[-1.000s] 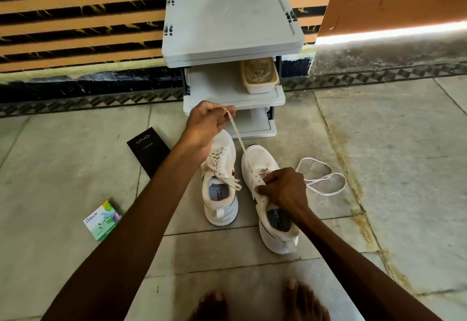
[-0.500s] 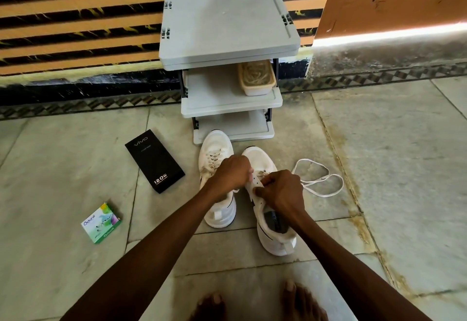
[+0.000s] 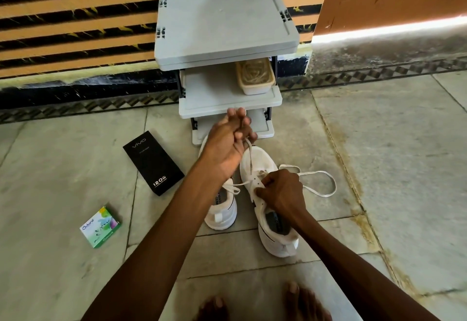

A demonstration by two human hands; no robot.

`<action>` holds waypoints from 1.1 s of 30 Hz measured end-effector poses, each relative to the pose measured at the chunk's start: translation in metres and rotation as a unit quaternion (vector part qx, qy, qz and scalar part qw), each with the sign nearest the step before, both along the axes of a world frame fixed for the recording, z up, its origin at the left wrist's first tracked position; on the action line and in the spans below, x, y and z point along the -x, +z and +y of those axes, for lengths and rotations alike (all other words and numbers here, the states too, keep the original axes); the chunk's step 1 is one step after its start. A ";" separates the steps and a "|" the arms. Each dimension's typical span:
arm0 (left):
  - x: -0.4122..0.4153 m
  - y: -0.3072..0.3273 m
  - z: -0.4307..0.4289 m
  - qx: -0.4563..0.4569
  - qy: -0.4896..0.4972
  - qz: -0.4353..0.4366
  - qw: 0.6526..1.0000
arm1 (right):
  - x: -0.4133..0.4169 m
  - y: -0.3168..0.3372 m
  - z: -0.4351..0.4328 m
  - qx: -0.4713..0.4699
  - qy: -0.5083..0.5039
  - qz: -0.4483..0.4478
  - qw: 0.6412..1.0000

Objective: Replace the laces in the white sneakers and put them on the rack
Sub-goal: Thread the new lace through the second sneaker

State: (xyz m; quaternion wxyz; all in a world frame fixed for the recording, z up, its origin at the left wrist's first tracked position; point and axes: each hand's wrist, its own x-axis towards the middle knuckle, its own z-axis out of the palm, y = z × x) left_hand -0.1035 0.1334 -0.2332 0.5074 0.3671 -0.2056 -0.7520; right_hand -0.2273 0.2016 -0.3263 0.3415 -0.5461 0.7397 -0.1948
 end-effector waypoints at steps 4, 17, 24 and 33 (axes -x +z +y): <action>-0.003 -0.002 0.007 0.175 -0.116 -0.462 0.861 | -0.001 0.001 0.000 -0.002 -0.004 0.000 1.000; -0.006 -0.052 -0.002 0.121 -0.336 -0.734 0.577 | -0.001 0.003 0.002 0.006 -0.007 -0.006 1.000; -0.021 0.025 -0.003 0.098 -0.068 -0.173 0.978 | 0.000 0.000 0.002 0.004 -0.004 -0.010 1.000; -0.010 -0.023 0.008 0.090 -0.128 -0.485 0.861 | -0.001 0.001 0.001 -0.006 -0.016 -0.009 1.000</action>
